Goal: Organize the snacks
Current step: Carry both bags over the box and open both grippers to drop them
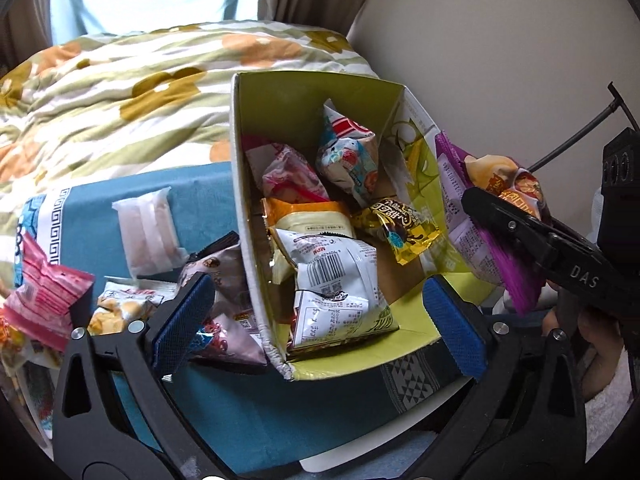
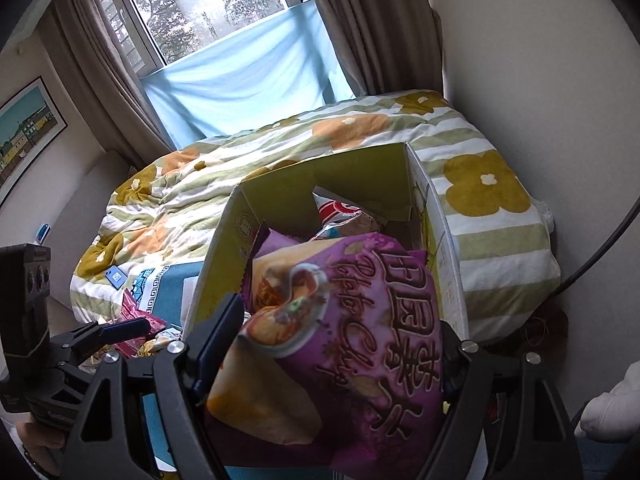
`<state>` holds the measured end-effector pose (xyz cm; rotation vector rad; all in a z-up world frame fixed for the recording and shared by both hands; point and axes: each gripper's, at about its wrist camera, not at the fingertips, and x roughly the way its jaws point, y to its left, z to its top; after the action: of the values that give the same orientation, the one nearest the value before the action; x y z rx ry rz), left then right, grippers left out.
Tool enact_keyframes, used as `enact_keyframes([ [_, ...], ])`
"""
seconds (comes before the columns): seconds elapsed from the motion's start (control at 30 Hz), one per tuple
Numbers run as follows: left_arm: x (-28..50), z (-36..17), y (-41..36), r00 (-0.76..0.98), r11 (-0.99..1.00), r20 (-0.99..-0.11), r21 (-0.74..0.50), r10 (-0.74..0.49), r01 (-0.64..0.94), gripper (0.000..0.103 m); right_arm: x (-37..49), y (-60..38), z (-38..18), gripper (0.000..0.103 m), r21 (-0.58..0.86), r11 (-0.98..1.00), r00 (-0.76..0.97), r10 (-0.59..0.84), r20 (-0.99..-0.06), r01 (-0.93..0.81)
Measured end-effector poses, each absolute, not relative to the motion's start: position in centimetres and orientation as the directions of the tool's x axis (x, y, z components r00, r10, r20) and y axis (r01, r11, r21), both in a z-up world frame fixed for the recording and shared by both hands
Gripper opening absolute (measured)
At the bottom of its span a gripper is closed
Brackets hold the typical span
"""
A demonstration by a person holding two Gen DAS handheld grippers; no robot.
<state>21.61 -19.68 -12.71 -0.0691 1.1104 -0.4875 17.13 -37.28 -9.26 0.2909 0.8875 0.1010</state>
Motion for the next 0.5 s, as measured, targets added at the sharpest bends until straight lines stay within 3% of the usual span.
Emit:
enact_keyframes([
  [0.23,22.0,-12.6,-18.4,0.367,0.911,-0.851,-0.264,-0.374,0.317,0.103,18.8,-36.3,-11.5,0.082,0.259,0.966,0.630,0.214,-0.746,-0.022],
  [0.33,22.0,-13.1,-18.1,0.355,0.910,-0.852,-0.286,-0.384,0.299,0.103,18.2,-36.4,-11.8,0.103,0.256,0.967,0.675,0.191,-0.713,-0.004],
  [0.5,21.6,-14.1,-18.2,0.346,0.915,-0.859,-0.286,-0.377,0.285,0.103,16.6,-36.6,-11.9,0.103,0.240,0.971,0.702,0.170,-0.692,0.002],
])
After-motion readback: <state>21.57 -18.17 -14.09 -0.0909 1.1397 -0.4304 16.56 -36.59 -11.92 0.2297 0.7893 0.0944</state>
